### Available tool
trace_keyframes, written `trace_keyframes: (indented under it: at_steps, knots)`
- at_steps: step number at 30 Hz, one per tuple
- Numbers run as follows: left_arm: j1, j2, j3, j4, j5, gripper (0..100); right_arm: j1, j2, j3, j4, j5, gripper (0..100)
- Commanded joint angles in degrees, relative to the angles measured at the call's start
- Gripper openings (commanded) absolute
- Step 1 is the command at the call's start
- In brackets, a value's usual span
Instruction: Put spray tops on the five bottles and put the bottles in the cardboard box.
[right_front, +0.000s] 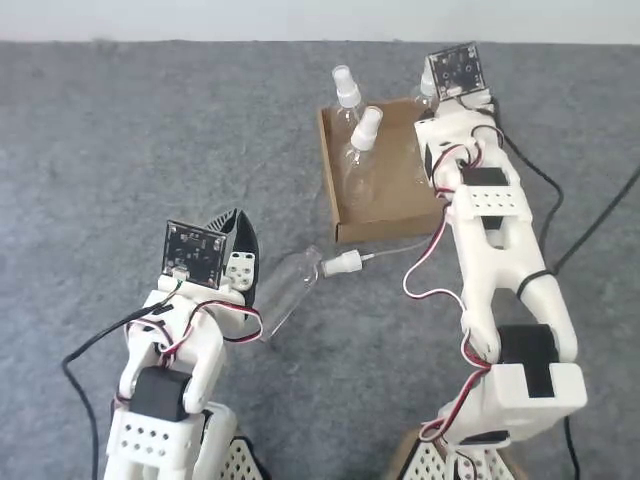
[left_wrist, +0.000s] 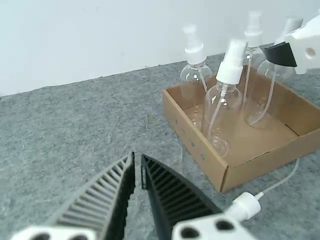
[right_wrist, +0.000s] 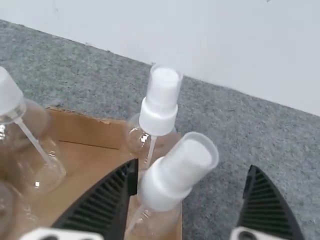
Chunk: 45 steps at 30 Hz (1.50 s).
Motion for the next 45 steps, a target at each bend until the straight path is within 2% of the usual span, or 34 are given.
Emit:
trace_keyframes:
  at_steps: [1, 6, 18, 21, 28, 39, 45]
  knots:
    - [-0.18, -0.88, -0.48, -1.23, 0.00, 1, -0.57, -2.15, -5.54, 3.21, 0.88, 28.1]
    - [-0.18, -0.79, -0.48, -1.32, 0.00, 1, -0.75, -9.71, -5.89, 8.40, 0.70, 28.0]
    - [-0.18, -0.88, -0.75, -1.23, 0.00, 1, -1.19, -26.86, -5.45, 34.86, 0.44, 28.1]
    - [-0.18, -0.97, -0.75, -1.32, 0.00, 1, -3.38, -30.20, -5.45, 40.57, 0.44, 28.1]
    - [-0.18, -0.97, -0.75, -1.32, 0.00, 1, -13.93, -38.20, -1.14, 56.04, 0.44, 28.1]
    - [-0.18, -0.97, -0.48, -1.32, 0.00, 1, -28.44, -54.99, 23.65, 55.16, 0.44, 27.9]
    - [-0.18, -0.97, -0.48, -1.23, 0.00, 1, -29.67, -59.30, 30.95, 51.82, 0.44, 27.9]
